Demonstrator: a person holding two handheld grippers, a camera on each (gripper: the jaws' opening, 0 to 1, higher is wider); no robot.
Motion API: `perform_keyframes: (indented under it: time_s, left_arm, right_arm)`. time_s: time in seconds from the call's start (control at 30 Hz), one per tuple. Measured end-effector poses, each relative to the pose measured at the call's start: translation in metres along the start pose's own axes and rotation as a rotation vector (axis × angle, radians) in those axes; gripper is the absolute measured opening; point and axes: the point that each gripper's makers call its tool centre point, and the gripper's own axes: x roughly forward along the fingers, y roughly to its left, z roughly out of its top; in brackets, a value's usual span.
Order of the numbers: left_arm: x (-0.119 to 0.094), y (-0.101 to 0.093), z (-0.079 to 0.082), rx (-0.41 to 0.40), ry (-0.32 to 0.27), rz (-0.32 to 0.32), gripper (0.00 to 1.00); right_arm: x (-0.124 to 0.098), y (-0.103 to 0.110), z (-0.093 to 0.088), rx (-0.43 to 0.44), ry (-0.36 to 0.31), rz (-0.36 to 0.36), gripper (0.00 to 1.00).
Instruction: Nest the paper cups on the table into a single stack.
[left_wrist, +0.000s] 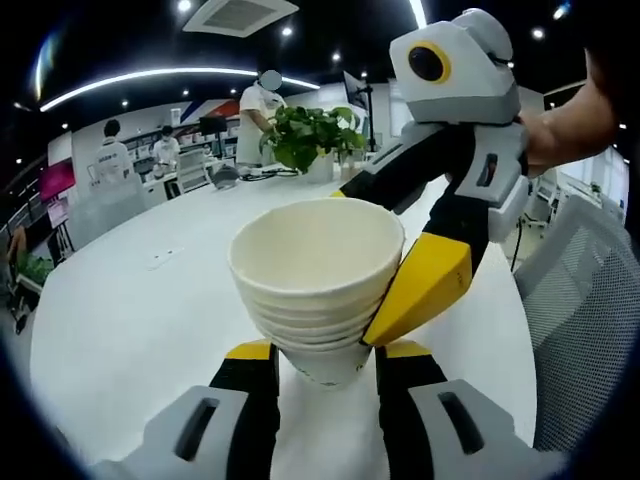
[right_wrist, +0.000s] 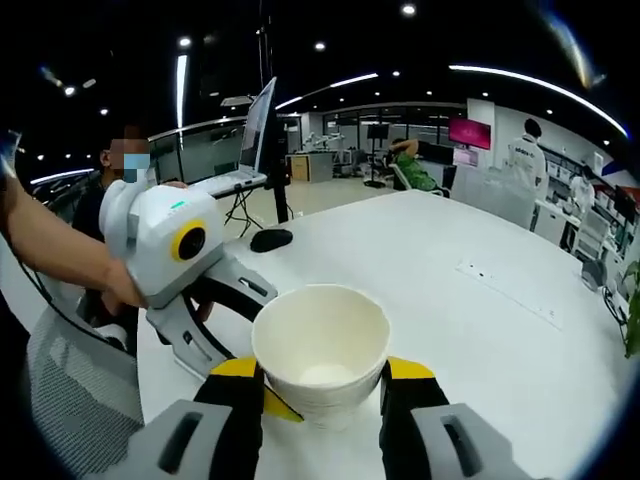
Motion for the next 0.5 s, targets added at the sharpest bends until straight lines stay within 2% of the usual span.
perform_keyframes:
  time_s: [0.23, 0.33, 0.5]
  left_arm:
    - [0.017, 0.017, -0.004, 0.017, 0.033, 0.001, 0.36]
    - [0.022, 0.019, -0.006, 0.026, 0.053, 0.000, 0.36]
    - [0.025, 0.025, -0.019, 0.045, 0.085, -0.006, 0.36]
  right_arm:
    - [0.008, -0.014, -0.001, 0.005, -0.023, -0.003, 0.45]
    - [0.013, -0.019, -0.005, 0.004, -0.027, -0.004, 0.45]
    - [0.016, -0.020, -0.010, 0.042, -0.026, -0.003, 0.46]
